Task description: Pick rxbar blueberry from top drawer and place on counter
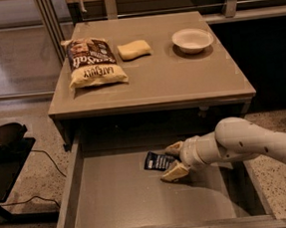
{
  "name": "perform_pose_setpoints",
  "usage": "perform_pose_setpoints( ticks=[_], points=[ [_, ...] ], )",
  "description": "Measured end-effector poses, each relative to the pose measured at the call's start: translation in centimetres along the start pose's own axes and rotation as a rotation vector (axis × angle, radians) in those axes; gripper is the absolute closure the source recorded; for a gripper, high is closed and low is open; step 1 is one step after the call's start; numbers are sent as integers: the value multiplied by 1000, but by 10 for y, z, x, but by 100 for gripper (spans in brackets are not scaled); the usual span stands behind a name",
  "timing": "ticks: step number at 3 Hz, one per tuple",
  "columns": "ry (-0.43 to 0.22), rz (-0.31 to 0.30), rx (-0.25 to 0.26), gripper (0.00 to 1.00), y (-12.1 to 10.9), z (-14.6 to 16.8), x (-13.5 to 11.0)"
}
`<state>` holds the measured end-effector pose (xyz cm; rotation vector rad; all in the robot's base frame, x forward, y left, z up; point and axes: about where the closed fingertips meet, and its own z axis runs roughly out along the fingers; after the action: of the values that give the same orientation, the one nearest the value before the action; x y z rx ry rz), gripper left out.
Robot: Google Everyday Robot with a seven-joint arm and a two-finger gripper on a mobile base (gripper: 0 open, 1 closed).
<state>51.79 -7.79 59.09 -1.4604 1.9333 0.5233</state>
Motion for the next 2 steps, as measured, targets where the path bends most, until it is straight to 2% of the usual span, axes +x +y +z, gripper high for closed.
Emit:
perform_pose_setpoints(
  ticks=[2],
  points=[
    [0,0,0,88,0,0,0]
  ],
)
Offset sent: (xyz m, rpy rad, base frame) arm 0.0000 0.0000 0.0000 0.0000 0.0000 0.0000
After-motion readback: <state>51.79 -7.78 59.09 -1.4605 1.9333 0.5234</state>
